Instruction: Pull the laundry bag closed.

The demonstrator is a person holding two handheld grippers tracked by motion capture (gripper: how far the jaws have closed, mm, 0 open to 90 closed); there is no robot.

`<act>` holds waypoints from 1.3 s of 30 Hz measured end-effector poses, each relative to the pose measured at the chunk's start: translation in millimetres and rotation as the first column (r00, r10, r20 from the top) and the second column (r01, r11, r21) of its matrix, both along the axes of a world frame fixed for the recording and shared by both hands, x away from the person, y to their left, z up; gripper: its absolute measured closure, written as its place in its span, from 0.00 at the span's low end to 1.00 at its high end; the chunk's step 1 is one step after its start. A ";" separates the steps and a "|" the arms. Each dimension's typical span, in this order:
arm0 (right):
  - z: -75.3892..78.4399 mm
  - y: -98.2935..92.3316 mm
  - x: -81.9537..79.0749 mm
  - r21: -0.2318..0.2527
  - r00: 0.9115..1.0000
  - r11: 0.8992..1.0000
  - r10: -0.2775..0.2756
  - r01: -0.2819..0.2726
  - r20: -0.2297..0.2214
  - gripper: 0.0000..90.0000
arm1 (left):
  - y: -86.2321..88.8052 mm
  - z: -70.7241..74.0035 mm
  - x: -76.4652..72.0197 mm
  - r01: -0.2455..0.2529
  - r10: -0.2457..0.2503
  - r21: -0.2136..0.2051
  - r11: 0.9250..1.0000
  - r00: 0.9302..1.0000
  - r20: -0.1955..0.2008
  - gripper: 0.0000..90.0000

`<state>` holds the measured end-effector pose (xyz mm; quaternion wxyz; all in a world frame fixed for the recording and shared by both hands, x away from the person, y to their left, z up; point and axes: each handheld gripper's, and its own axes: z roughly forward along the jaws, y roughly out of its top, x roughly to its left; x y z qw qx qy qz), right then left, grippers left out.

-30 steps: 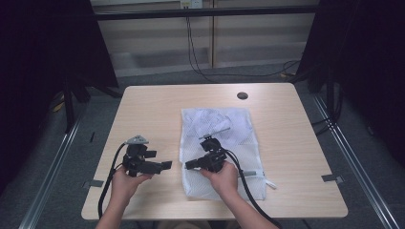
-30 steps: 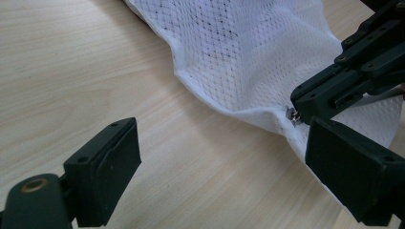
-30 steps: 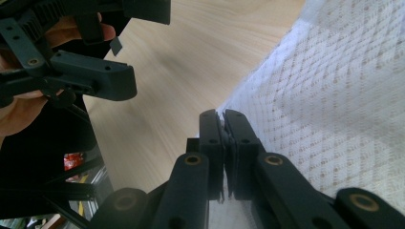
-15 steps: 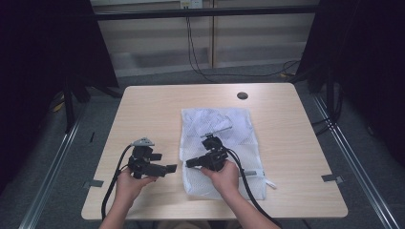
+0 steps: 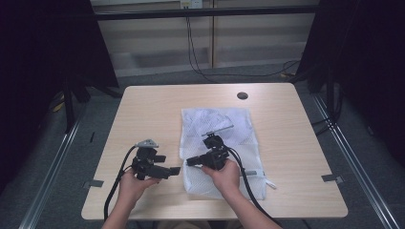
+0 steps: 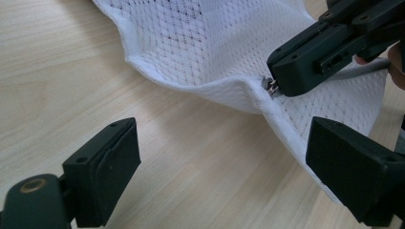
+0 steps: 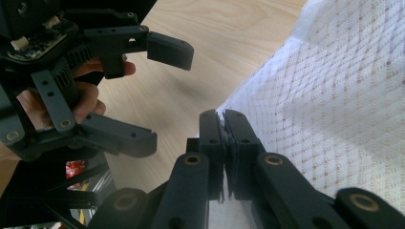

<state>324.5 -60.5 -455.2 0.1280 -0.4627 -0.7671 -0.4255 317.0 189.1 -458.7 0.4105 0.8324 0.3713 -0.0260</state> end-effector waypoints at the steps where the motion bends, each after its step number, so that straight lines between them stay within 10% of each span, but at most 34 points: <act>1: 0.2 -0.2 0.1 -0.002 1.000 1.000 -0.001 0.001 0.000 0.96 | -0.7 -0.2 -0.1 -0.003 0.003 -0.003 1.000 1.000 -0.001 0.12; 39: 7.5 2.2 -2.9 0.012 0.999 1.000 0.012 -0.012 0.036 0.96 | -26.8 -8.9 -3.3 0.074 -0.075 -0.024 0.997 0.995 -0.060 0.14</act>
